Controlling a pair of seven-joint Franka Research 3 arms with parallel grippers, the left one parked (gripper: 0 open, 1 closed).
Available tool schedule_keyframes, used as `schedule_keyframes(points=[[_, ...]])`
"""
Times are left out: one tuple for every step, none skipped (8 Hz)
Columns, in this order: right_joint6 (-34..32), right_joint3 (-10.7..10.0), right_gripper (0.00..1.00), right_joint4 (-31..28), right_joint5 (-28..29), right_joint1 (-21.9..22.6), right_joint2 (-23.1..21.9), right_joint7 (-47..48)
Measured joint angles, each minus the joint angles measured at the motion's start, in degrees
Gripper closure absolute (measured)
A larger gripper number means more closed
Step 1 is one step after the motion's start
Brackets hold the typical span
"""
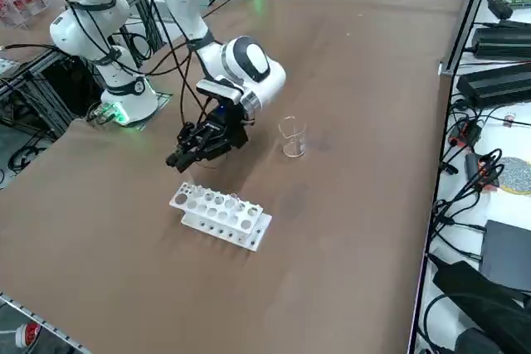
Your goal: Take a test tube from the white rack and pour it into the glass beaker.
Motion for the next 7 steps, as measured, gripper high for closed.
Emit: schedule_keyframes(points=[[0.2, 0.0, 0.81, -0.2, 0.0, 0.0, 0.0, 0.1], [0.7, 0.0, 0.81, -0.2, 0.0, 0.0, 0.0, 0.1], [1.3, 0.0, 0.81, -0.2, 0.0, 0.0, 0.0, 0.2], [2.0, 0.0, 0.81, -0.2, 0.0, -0.1, 0.0, 0.3], [2.8, 0.0, 0.81, -0.2, 0.0, -0.1, 0.0, 0.3], [3.3, 0.0, 0.81, -0.2, 0.0, -0.1, 0.2, 0.3], [4.0, 0.0, 0.81, -0.2, 0.0, -0.2, 0.4, 0.3]])
